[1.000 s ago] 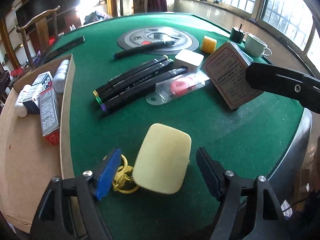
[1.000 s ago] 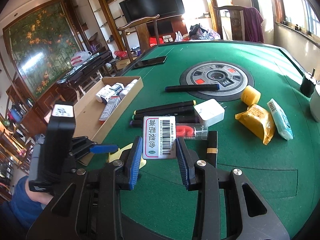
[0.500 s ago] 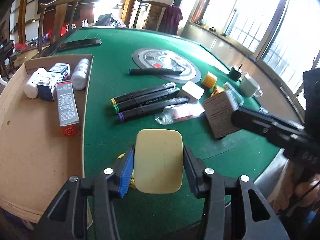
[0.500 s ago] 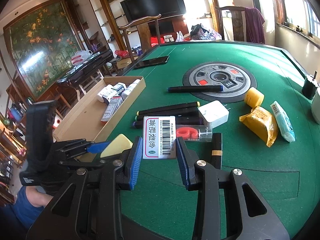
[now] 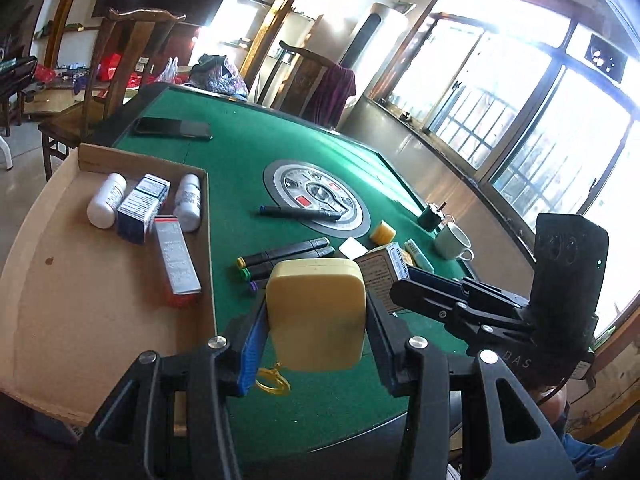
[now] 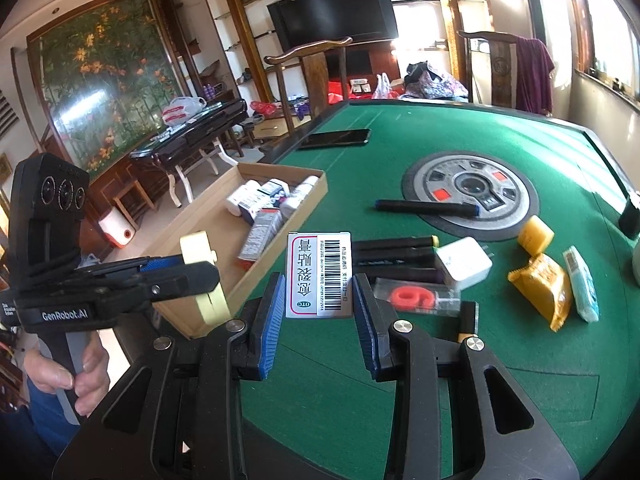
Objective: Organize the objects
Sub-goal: 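Grasp the yellow-green tin with the left gripper while the right holds the barcode box, then carry the tin and barcode box into the cardboard tray and open both grippers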
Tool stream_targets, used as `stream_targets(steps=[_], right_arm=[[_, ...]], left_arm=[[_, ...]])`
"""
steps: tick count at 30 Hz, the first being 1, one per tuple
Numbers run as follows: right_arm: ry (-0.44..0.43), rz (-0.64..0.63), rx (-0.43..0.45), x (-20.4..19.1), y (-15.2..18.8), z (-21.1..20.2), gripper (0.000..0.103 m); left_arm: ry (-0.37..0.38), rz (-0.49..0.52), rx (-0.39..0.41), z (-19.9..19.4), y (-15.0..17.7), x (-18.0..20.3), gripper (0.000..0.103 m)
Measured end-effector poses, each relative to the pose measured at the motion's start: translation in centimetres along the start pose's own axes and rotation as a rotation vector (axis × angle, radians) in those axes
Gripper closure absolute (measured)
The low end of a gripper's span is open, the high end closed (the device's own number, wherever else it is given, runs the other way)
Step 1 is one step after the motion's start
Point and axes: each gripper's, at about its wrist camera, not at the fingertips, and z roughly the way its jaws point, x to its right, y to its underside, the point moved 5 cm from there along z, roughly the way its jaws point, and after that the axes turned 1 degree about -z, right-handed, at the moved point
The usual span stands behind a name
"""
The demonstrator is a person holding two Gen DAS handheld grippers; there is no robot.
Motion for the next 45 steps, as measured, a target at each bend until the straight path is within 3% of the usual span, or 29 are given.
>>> stream_targets(steps=[9, 14, 20, 28, 35, 45], right_arm=[[-0.069, -0.073, -0.027, -5.2, -2.2, 2.8, 0.07], [-0.113, -0.09, -0.079, -8.0, -2.5, 6.2, 0.069], [-0.121, -0.109, -0.142, -10.7, -2.0, 10.6, 0.069], [-0.037, -0.149, -0.182, -11.2, -1.9, 15.5, 0.069], [0.028, -0.225, -0.163, -12.2, -2.5, 16.9, 0.069], [0.095, -0.335, -0.156, -13.2, -2.5, 18.2, 0.069]], left_arm=[[-0.117, -0.053, 0.046, -3.5, -2.0, -6.2, 0.056], [-0.185, -0.091, 0.035, -3.3, -2.4, -10.0, 0.056], [-0.212, -0.132, -0.002, -2.1, -2.4, -13.5, 0.056], [-0.24, -0.182, -0.085, 2.2, -3.2, -16.8, 0.056], [-0.264, -0.182, -0.139, 5.4, -3.3, -17.5, 0.056], [-0.282, -0.198, -0.163, 5.8, -3.4, -18.7, 0.056]])
